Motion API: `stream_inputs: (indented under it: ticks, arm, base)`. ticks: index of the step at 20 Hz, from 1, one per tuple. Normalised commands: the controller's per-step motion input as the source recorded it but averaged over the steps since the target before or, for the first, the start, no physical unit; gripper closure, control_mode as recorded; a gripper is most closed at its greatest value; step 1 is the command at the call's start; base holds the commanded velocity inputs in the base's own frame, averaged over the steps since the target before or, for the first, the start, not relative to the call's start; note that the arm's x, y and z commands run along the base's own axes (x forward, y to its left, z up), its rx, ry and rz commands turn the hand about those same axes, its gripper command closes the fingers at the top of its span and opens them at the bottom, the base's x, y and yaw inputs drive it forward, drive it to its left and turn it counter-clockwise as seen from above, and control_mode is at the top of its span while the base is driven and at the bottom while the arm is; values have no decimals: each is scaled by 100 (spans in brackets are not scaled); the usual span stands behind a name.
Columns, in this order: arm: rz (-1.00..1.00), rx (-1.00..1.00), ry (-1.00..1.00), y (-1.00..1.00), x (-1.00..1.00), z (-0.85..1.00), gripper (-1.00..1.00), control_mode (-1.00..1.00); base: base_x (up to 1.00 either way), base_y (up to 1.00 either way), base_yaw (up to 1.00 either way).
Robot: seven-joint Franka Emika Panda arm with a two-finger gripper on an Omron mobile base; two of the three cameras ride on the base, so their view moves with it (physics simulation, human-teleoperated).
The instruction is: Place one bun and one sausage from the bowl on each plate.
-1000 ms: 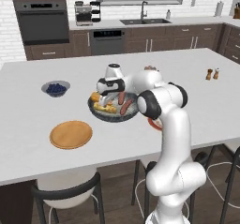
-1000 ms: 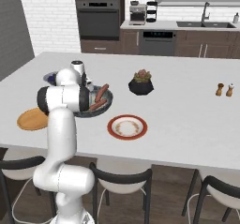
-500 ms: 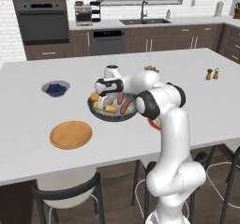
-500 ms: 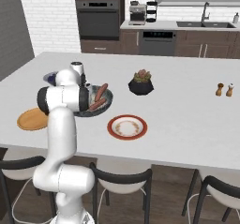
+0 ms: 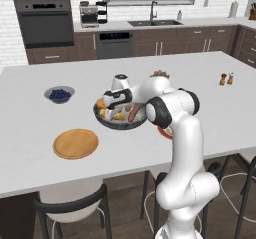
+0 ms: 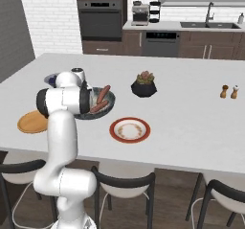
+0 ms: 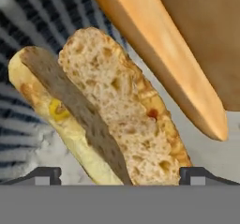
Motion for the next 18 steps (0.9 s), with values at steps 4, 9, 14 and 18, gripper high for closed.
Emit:
stream_inputs:
  ticks: [4,9,14,18]
  arm:
    - [3,2,-5,-5,50,-20,-100,-100]
    - [0,0,0,-1,12,-37,100,-100]
    - [-2,0,-4,1,-7,1,100,-100]
    - [-8,0,0,0,-55,48,100,-100]
  base:
    - [0,0,0]
    - [0,0,0]
    - [0,0,0]
    - [0,0,0]
